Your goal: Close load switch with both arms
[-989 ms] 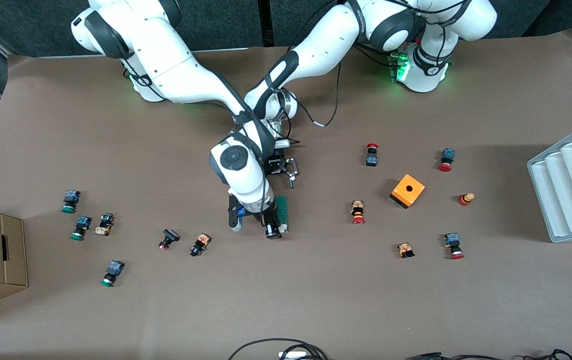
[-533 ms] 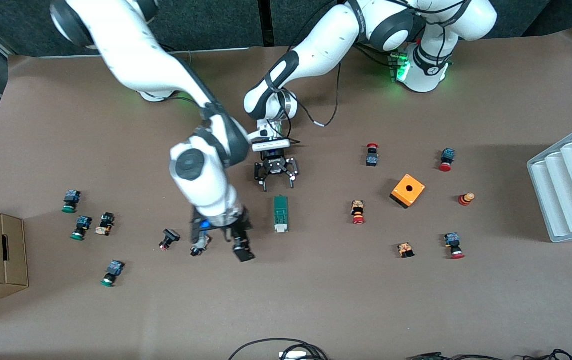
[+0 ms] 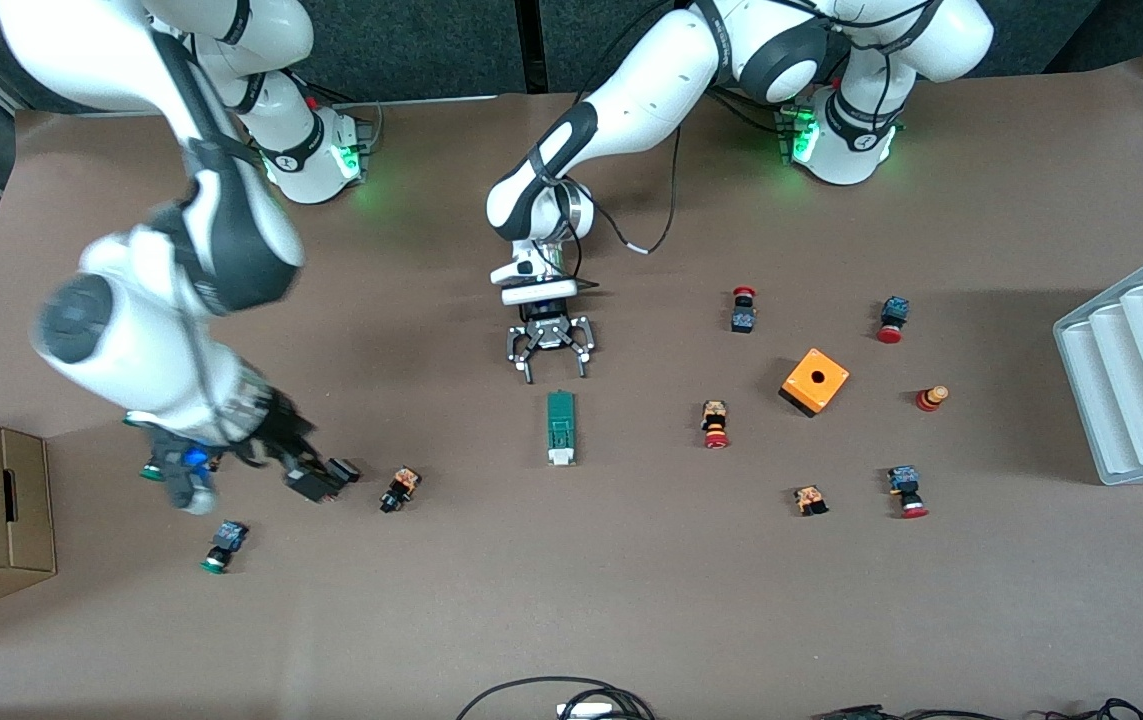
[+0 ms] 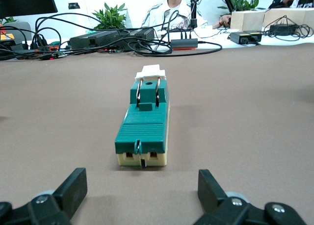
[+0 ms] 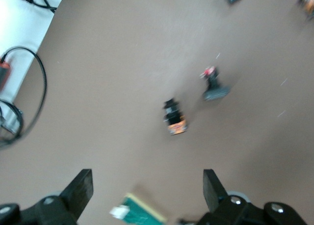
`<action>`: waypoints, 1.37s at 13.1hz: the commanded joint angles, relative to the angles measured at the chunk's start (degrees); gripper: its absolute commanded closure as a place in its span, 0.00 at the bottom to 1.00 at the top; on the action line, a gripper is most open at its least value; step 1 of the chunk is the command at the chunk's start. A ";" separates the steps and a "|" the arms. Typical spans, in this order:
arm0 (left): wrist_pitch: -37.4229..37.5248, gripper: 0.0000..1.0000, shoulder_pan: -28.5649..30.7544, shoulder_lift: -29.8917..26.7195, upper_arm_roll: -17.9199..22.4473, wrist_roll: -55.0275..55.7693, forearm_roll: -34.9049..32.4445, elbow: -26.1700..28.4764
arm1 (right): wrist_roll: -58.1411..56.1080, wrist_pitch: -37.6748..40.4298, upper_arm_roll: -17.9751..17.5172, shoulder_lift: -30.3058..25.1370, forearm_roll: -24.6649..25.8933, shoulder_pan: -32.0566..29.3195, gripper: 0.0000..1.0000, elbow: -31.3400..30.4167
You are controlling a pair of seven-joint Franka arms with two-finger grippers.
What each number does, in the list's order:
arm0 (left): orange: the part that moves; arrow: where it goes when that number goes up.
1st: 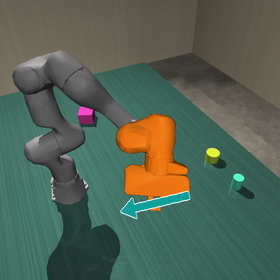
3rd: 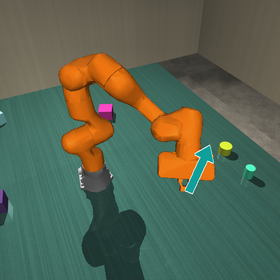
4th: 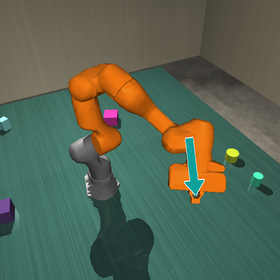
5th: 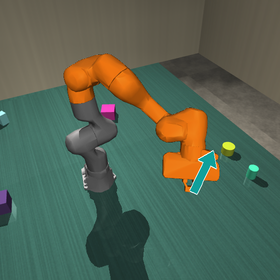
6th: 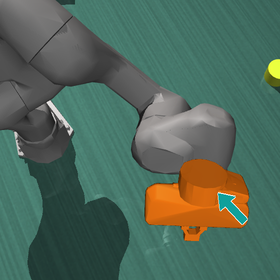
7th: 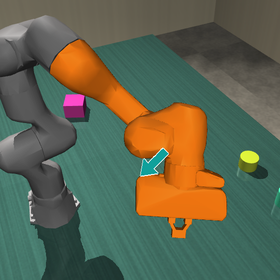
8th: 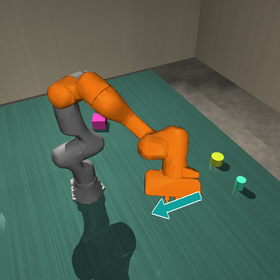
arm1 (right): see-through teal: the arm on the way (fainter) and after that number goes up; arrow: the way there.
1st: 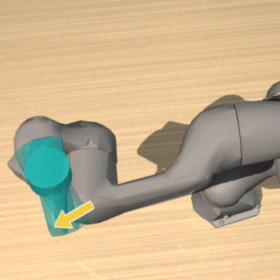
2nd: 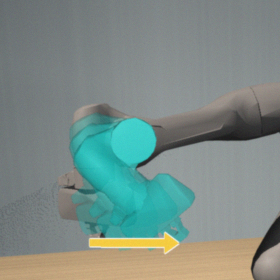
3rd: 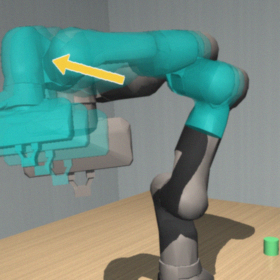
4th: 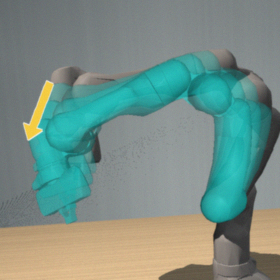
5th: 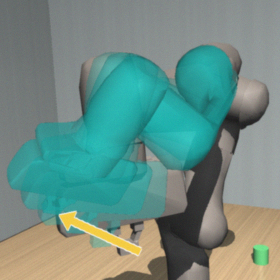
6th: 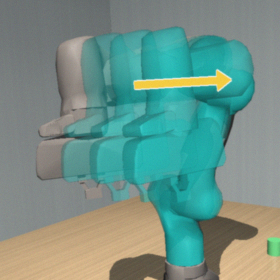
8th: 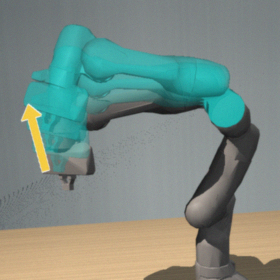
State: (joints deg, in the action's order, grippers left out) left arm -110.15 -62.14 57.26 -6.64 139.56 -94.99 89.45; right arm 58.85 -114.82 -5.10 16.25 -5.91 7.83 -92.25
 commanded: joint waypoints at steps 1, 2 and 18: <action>-1.39 0.00 1.67 -1.97 -0.39 -8.21 6.01 0.11 | -15.72 5.10 -1.05 -6.04 1.07 -5.18 0.00 -3.64; -1.39 0.00 1.58 -3.11 -0.39 -12.60 9.96 -0.24 | -22.05 6.96 -0.44 -7.27 1.07 -6.59 0.00 -3.73; 1.15 0.00 14.49 -20.25 0.05 -88.62 56.38 -11.84 | -66.41 10.67 15.47 -15.02 1.86 -8.10 0.00 -7.25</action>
State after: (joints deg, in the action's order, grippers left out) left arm -111.72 -48.34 40.07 -6.36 58.45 -42.43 77.25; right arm -7.36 -102.81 10.64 2.08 -5.89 -0.74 -98.80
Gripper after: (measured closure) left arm 0.000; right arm 0.000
